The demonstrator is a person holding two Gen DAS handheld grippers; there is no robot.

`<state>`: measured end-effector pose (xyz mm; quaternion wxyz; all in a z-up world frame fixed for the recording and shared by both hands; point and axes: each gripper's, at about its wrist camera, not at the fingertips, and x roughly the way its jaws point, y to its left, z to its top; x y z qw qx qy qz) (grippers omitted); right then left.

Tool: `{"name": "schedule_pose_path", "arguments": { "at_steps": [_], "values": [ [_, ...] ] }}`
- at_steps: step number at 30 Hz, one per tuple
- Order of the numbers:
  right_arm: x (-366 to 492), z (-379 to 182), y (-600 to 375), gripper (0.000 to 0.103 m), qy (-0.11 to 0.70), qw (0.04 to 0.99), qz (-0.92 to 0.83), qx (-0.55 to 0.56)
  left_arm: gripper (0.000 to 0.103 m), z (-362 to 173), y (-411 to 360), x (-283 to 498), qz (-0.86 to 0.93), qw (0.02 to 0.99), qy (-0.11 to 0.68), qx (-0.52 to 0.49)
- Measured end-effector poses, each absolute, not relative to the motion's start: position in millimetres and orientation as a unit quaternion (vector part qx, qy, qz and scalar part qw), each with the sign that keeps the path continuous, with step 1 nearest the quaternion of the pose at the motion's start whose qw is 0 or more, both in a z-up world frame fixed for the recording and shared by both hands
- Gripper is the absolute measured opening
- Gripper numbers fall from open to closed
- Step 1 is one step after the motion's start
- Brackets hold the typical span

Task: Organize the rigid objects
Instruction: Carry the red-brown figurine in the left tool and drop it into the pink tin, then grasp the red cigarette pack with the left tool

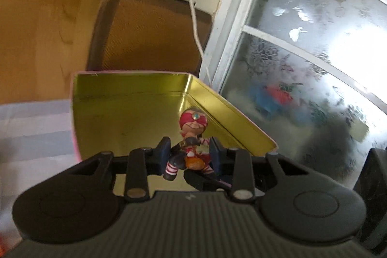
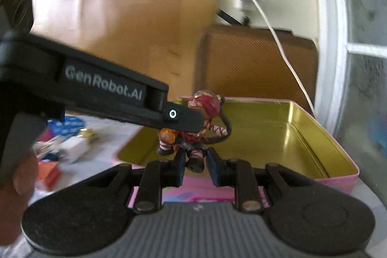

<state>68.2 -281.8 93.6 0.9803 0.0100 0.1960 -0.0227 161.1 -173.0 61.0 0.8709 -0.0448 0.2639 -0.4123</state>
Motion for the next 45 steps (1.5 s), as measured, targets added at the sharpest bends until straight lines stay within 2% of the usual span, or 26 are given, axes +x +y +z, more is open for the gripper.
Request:
{"name": "schedule_pose_path", "arguments": {
  "at_steps": [5, 6, 7, 10, 16, 18, 23, 27, 33, 39, 45],
  "values": [
    [89, 84, -304, 0.025, 0.224, 0.973, -0.045, 0.038, 0.038, 48, -195, 175, -0.398, 0.867, 0.294, -0.057],
    [88, 84, -305, 0.029, 0.22, 0.973, -0.054, 0.039, 0.038, 46, -197, 174, -0.391, 0.871, 0.295, -0.052],
    [87, 85, -309, 0.037, 0.215, 0.974, -0.057, 0.045, 0.039, 46, -199, 174, -0.387, 0.873, 0.294, -0.05],
    [73, 84, -314, 0.038, 0.198, 0.976, -0.06, 0.069, 0.039, 51, -183, 164, -0.394, 0.873, 0.281, -0.062],
    [16, 90, -300, 0.038, 0.132, 0.983, -0.014, 0.127, 0.039, 67, -74, 92, -0.404, 0.89, 0.195, -0.086],
    [18, 89, -280, 0.038, 0.153, 0.978, 0.052, 0.129, 0.039, 59, -26, 69, -0.384, 0.899, 0.188, -0.097],
    [48, 71, -193, 0.041, 0.24, 0.954, 0.169, 0.055, 0.039, 35, 55, 59, -0.259, 0.93, 0.232, -0.122],
    [69, 61, -130, 0.054, 0.27, 0.941, 0.204, -0.026, 0.039, 17, 95, 76, -0.206, 0.923, 0.275, -0.171],
    [93, 53, -87, 0.056, 0.294, 0.93, 0.206, -0.075, 0.039, 7, 88, 107, -0.203, 0.914, 0.304, -0.178],
    [106, 45, -82, 0.056, 0.314, 0.924, 0.207, -0.069, 0.038, -3, 78, 114, -0.212, 0.909, 0.317, -0.166],
    [71, 49, -95, 0.045, 0.288, 0.934, 0.194, -0.08, 0.038, 6, 69, 85, -0.236, 0.91, 0.301, -0.16]
  ]
}}
